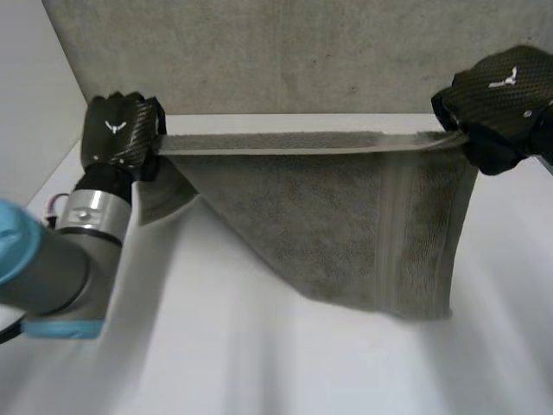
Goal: Fold the laundry
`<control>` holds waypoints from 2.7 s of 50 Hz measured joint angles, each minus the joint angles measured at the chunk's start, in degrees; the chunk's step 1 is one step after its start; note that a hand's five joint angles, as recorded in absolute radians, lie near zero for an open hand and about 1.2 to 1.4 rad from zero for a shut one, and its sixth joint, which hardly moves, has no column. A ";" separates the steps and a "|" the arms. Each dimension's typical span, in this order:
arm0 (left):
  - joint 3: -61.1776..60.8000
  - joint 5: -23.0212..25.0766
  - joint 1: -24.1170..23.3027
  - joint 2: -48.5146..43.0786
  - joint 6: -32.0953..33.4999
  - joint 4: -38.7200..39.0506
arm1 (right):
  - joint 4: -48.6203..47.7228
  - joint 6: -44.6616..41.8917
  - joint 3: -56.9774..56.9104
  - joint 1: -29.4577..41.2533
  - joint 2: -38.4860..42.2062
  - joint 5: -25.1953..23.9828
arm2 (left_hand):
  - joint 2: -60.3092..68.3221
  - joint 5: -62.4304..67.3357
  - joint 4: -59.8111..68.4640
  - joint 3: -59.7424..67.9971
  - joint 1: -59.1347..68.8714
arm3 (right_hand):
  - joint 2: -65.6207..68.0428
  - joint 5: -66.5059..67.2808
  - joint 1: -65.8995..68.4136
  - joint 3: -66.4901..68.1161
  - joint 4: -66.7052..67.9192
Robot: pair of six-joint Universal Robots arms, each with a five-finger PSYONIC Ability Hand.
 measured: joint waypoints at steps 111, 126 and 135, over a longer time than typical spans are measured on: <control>3.72 14.27 2.71 -18.41 23.39 -15.00 | -30.61 20.30 31.07 -17.57 8.59 -11.31 | -32.15 -31.37 -32.18 -32.06 -31.02 | 0.22 0.00 0.21 0.00 0.00; 5.53 6.53 3.54 -13.10 23.39 -12.64 | -35.16 21.47 32.23 -19.71 9.11 -10.95 | -29.71 -30.56 -31.17 -29.77 -28.79 | 0.22 0.00 1.17 0.00 0.00; 5.88 10.21 3.57 -1.77 23.24 -13.19 | -35.33 22.42 32.41 -19.95 9.00 -11.21 | -1.07 -2.26 -1.14 -1.06 -2.56 | 0.22 0.00 1.32 0.01 0.00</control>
